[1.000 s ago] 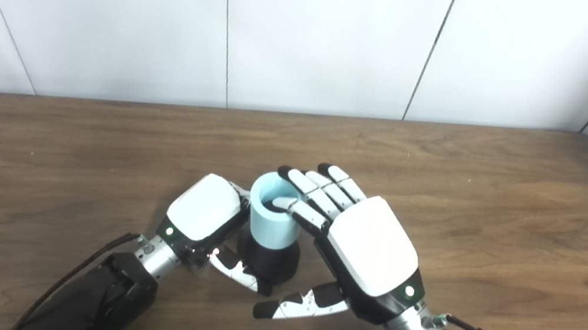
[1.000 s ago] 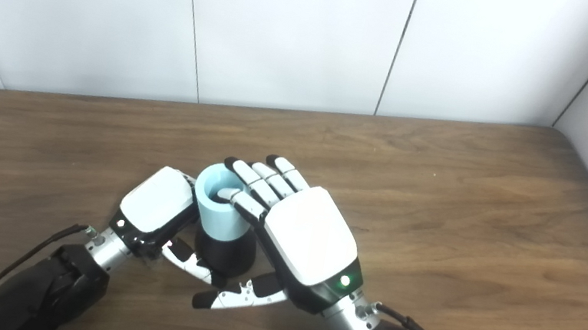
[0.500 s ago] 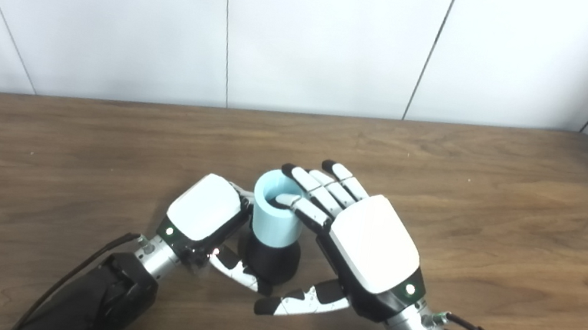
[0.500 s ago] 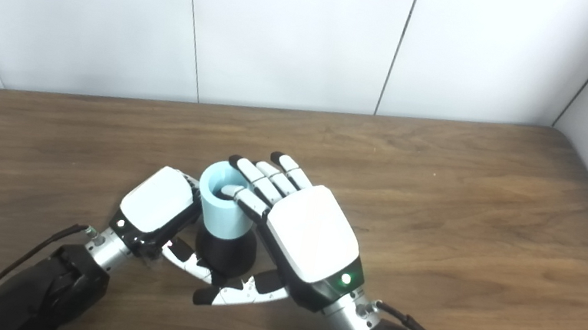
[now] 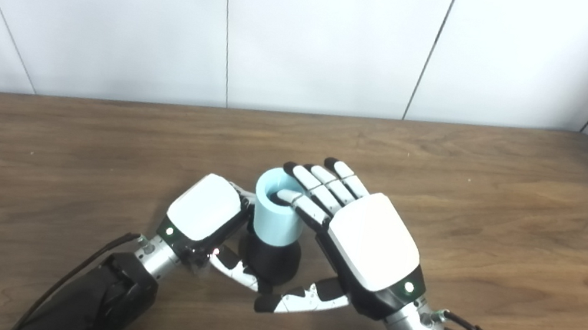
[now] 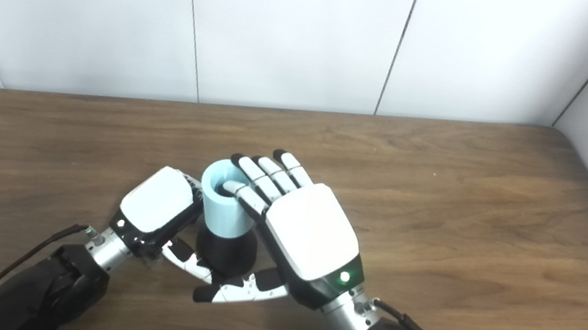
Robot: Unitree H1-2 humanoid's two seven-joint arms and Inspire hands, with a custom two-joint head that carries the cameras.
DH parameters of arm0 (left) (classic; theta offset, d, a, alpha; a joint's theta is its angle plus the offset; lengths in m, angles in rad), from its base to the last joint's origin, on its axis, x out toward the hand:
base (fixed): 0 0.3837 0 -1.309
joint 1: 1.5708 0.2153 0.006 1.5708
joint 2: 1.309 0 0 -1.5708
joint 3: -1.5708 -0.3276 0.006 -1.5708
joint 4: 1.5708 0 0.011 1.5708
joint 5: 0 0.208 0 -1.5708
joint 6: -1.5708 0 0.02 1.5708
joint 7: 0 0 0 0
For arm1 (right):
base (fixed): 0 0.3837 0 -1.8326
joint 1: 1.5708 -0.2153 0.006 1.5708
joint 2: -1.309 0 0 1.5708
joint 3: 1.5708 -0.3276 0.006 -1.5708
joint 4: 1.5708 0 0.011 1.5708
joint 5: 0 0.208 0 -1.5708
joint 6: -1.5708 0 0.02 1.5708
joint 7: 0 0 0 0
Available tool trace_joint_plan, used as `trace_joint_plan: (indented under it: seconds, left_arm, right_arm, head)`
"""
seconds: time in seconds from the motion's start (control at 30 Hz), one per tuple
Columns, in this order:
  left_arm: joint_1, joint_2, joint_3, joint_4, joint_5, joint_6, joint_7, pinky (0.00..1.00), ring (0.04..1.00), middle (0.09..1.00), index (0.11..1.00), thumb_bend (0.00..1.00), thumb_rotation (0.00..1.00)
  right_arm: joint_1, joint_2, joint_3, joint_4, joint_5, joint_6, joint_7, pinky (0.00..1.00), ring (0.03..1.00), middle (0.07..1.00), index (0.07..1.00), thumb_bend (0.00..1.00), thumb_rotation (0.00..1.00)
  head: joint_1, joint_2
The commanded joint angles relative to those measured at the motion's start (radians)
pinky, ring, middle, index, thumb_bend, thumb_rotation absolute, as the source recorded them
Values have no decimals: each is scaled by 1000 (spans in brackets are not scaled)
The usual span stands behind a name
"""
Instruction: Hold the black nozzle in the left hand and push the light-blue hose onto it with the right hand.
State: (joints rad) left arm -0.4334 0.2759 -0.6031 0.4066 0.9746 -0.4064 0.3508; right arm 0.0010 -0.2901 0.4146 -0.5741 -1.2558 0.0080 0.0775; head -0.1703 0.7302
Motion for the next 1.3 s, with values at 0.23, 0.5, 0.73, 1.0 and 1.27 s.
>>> trace_joint_plan:
  seconds: [0.23,0.5,0.73,1.0,1.27]
  left_arm:
    - [247,-66,-100,120,14,14,-7,178,229,385,495,515,0]
    - [247,-65,-100,118,15,15,-8,192,243,386,500,515,0]
    - [246,-66,-100,124,14,13,-6,179,234,386,497,515,0]
    - [246,-65,-100,125,16,10,0,164,213,386,489,516,0]
    - [246,-64,-102,123,22,13,2,171,223,384,494,515,0]
  right_arm:
    - [96,-85,105,89,9,-18,416,920,864,781,751,795,971]
    - [95,-89,109,88,17,-17,422,931,862,773,742,796,972]
    - [90,-93,114,80,16,-14,458,939,869,776,742,791,977]
    - [92,-92,120,66,19,-1,514,933,869,783,746,787,944]
    - [91,-95,130,61,18,4,559,922,867,779,742,797,954]
  head:
    - [-1,1]
    - [-1,2]
    - [-1,3]
    - [-1,3]
    - [-2,2]
